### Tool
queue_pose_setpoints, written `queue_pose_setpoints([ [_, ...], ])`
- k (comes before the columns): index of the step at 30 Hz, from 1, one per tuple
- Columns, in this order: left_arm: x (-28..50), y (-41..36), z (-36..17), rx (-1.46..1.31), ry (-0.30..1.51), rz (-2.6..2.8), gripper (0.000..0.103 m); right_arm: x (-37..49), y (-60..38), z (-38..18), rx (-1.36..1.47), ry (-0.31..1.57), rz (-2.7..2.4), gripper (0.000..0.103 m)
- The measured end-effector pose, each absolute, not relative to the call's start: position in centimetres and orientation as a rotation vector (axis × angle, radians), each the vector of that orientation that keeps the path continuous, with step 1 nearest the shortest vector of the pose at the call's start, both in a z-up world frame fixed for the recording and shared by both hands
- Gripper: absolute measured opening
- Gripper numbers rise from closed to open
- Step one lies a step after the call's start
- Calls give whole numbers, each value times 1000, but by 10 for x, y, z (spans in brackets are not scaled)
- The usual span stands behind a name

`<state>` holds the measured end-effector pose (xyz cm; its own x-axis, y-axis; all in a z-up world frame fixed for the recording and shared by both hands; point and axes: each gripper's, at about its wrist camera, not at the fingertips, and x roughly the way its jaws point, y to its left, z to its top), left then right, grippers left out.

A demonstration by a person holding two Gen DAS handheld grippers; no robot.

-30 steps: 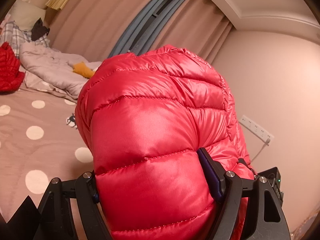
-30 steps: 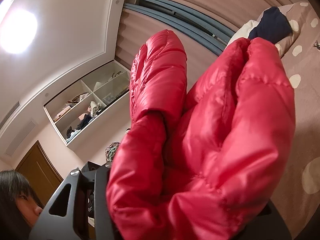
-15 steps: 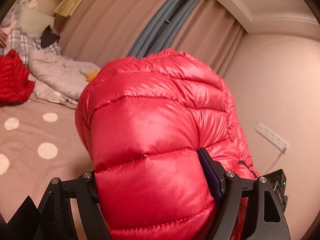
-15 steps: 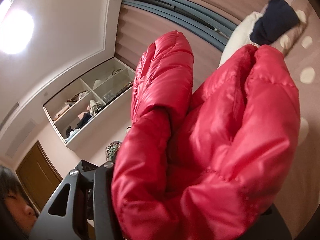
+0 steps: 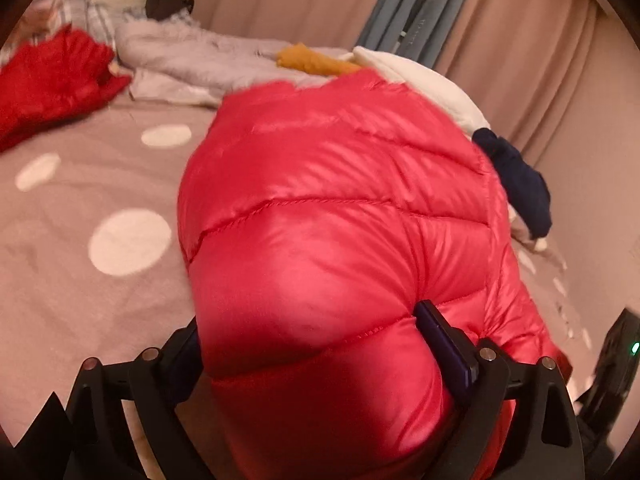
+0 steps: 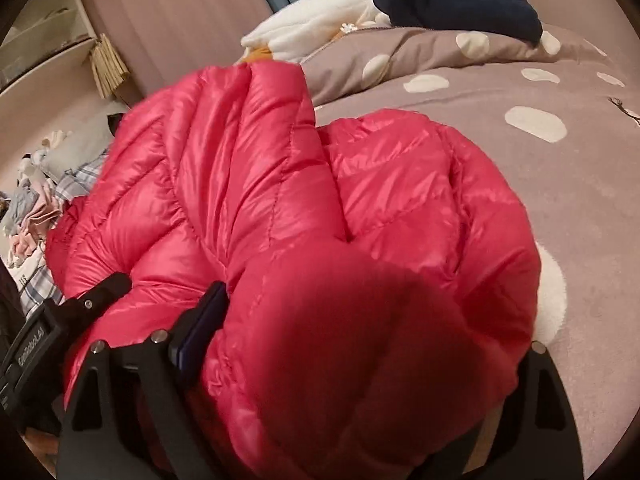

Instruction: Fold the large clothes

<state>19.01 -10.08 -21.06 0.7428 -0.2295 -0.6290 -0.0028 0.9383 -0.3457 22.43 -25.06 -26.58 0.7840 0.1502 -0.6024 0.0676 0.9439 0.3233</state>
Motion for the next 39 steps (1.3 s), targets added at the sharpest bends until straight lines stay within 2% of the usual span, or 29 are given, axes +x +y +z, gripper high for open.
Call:
queue_pose_setpoints([
  [5, 167, -107, -188, -270, 718, -42, 95, 209, -250, -245, 308, 700, 43, 91],
  [8, 142, -98, -157, -272, 633, 17, 95, 198, -250, -228, 309, 692, 19, 91],
  [12, 91, -86, -109, -227, 480, 79, 96, 165, -246, -190, 235, 618, -21, 93],
  [14, 65, -83, -85, -166, 439, 93, 101, 139, -242, -167, 202, 565, -13, 97],
  [16, 39, -75, -65, -147, 401, 100, 102, 118, -237, -150, 184, 524, -14, 103],
  [20, 5, -60, -42, -186, 322, 97, 102, 72, -223, -114, 153, 439, -2, 103],
  [30, -30, -67, -20, -204, 260, 14, 102, -13, -176, -76, -9, 279, -16, 103],
  [39, -24, -74, -27, -186, 307, 15, 102, -25, -165, -73, -33, 263, -14, 103],
])
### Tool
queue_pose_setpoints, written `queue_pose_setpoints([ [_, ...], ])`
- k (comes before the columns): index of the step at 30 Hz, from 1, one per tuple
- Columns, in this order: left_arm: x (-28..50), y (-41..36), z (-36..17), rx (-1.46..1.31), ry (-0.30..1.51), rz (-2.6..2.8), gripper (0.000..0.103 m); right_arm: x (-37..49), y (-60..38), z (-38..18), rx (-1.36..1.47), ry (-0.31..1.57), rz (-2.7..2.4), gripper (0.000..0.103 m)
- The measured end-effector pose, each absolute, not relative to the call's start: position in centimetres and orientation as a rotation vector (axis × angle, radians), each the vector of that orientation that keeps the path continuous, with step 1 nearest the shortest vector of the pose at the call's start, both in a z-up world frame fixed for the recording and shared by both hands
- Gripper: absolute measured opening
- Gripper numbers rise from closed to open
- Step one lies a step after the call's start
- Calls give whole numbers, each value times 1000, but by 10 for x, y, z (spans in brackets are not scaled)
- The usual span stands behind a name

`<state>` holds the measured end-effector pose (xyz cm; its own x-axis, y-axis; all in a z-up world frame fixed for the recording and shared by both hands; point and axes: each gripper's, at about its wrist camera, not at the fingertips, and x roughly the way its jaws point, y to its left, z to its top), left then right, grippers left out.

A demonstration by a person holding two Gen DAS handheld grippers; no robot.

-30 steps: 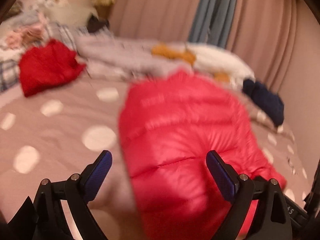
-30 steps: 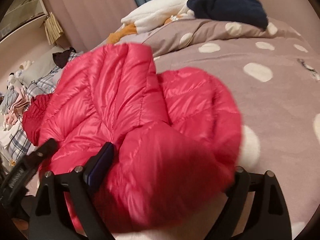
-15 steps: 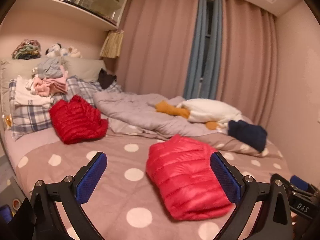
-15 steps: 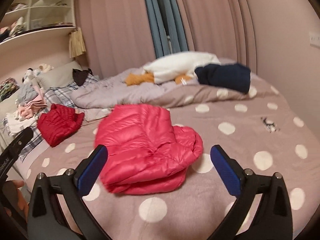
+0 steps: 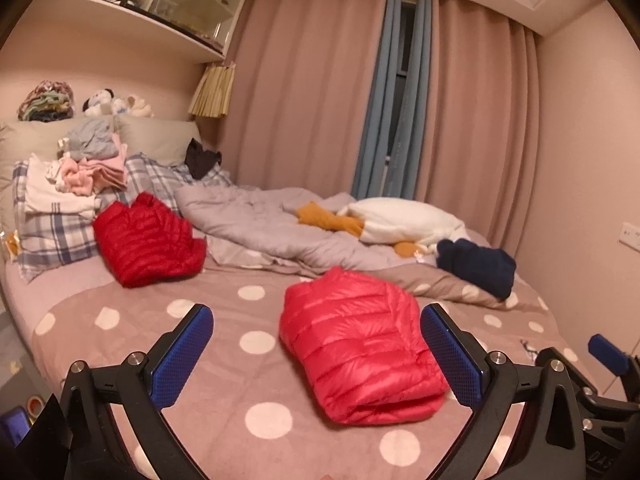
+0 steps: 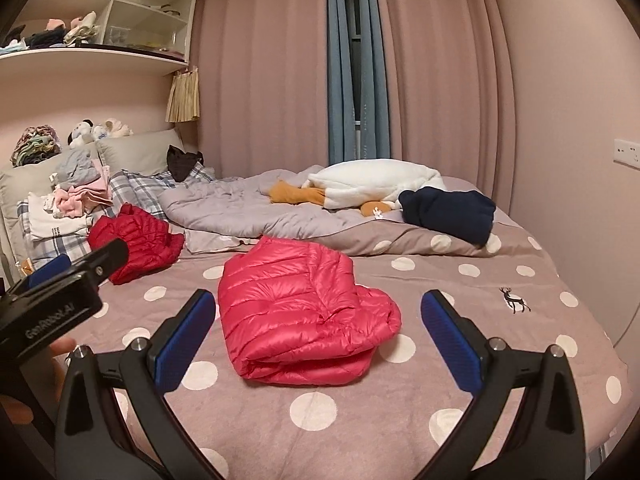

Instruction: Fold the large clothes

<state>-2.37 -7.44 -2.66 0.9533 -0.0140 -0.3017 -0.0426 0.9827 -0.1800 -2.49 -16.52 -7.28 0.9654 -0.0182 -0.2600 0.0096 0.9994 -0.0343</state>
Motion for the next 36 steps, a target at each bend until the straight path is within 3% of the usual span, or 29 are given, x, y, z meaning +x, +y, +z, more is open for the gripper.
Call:
queue_pose_setpoints([
  [36, -28, -74, -21, -207, 312, 34, 102, -23, -195, -75, 51, 302, -133, 103],
])
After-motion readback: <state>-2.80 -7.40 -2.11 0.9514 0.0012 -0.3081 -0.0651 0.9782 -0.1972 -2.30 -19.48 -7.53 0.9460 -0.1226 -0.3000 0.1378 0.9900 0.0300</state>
